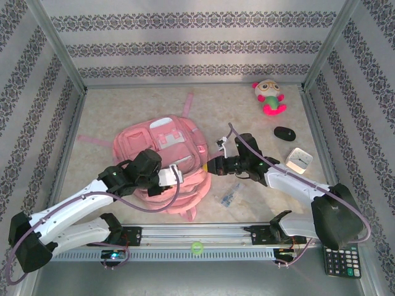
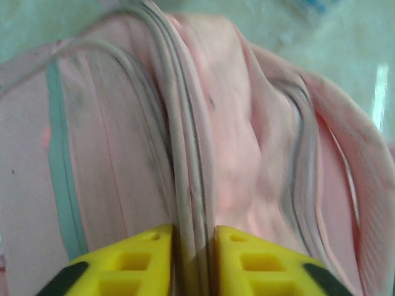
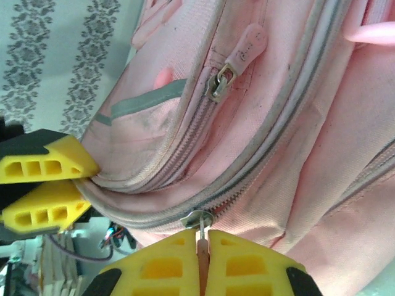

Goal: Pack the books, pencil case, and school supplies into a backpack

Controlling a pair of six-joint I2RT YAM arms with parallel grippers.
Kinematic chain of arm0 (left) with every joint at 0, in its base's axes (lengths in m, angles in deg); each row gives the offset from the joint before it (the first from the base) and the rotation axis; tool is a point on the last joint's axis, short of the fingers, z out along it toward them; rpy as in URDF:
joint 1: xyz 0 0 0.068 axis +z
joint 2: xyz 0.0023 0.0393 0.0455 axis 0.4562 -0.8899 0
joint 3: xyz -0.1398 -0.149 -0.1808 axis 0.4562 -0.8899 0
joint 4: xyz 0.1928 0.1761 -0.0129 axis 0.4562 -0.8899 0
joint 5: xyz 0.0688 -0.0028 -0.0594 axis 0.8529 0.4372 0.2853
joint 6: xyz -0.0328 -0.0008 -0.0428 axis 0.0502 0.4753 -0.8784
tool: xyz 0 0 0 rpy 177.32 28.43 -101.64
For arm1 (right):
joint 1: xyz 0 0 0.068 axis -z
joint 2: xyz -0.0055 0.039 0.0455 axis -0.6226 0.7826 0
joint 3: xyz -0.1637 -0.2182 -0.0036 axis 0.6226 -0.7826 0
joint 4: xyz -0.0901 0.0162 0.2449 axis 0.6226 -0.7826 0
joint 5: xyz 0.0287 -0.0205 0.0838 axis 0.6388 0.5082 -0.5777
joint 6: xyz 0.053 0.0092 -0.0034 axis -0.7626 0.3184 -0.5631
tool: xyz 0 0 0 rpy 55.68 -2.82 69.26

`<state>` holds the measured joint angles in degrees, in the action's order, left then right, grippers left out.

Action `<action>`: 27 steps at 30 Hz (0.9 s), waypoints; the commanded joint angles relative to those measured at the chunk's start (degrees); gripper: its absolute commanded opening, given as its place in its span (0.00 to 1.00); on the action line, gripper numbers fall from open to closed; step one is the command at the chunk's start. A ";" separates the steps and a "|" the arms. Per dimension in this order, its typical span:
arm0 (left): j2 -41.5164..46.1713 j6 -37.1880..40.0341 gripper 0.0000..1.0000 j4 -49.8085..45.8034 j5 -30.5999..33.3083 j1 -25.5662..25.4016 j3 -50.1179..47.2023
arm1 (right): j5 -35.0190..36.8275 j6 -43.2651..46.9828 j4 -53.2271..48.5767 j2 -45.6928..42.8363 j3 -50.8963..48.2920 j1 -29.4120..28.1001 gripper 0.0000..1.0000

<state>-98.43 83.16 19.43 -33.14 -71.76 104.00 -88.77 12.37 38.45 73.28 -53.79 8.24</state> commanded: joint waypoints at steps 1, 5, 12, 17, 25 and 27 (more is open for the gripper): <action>0.90 -1.19 0.45 -8.43 1.27 -0.28 0.69 | 7.05 0.48 1.56 -0.04 1.66 -1.71 0.00; -2.23 -14.70 0.70 3.78 -0.67 -1.91 3.44 | 10.27 -1.61 1.63 -1.91 1.08 -6.47 0.00; -12.49 -24.41 0.78 19.26 5.25 -8.36 3.47 | 13.77 -4.64 2.72 -4.51 0.33 -10.97 0.00; -17.64 -22.20 0.47 18.51 8.81 -9.00 2.43 | 13.52 -5.18 2.68 -5.83 0.39 -11.70 0.00; -3.30 -9.04 0.02 9.66 -3.10 -8.90 -3.93 | 11.79 -3.41 4.33 -2.57 -0.05 -3.32 0.00; -0.24 -6.56 0.00 6.13 -6.26 -8.91 -4.42 | 10.95 -2.97 5.78 0.64 0.73 -1.14 0.00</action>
<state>-102.84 69.93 35.30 -29.49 -79.89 100.96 -81.36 8.05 39.34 70.98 -54.34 2.63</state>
